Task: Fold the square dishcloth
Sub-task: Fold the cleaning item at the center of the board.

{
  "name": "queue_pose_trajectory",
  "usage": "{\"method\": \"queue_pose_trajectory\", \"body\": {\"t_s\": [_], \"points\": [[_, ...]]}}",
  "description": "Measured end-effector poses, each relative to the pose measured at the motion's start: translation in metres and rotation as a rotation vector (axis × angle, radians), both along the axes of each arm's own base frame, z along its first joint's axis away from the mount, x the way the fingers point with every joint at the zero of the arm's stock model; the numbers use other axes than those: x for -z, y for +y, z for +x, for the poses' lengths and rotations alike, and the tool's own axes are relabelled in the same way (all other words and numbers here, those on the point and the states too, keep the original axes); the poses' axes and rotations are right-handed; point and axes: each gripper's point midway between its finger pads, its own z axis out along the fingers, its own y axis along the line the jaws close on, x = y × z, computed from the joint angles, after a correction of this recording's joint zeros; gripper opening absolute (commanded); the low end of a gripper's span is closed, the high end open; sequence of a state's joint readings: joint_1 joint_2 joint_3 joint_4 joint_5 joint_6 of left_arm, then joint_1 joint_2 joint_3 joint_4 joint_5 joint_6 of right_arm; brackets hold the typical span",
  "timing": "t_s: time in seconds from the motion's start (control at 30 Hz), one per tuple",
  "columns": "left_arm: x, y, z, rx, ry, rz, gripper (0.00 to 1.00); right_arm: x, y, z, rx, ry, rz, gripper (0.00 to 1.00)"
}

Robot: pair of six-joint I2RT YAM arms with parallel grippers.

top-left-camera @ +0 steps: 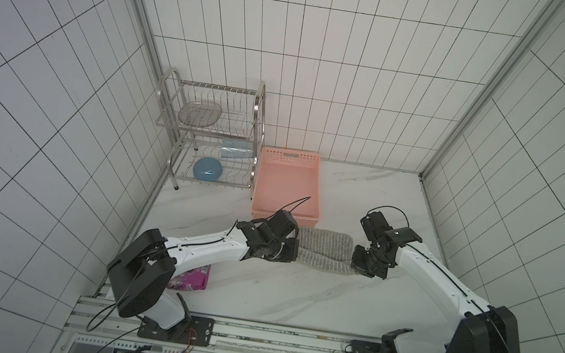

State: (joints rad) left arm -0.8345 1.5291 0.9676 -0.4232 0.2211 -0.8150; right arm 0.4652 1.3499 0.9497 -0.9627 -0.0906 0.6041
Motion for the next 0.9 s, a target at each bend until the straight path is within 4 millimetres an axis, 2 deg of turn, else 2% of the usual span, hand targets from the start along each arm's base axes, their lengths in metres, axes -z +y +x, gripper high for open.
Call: {"method": "queue_pose_trajectory", "body": {"t_s": [0.2, 0.37, 0.6, 0.9], "points": [[0.001, -0.004, 0.024, -0.015, 0.036, -0.027, 0.0, -0.002, -0.002, 0.032, 0.022, -0.032, -0.002, 0.08], [0.014, -0.004, 0.038, -0.035, 0.078, -0.023, 0.0, -0.002, 0.002, 0.059, 0.021, -0.058, -0.004, 0.15], [0.032, -0.005, 0.042, -0.045, 0.121, -0.01, 0.0, 0.009, 0.006, 0.078, 0.016, -0.054, -0.01, 0.21], [0.03, -0.006, 0.052, -0.088, 0.111, -0.032, 0.0, 0.017, 0.017, 0.1, 0.012, -0.064, 0.015, 0.28]]}}
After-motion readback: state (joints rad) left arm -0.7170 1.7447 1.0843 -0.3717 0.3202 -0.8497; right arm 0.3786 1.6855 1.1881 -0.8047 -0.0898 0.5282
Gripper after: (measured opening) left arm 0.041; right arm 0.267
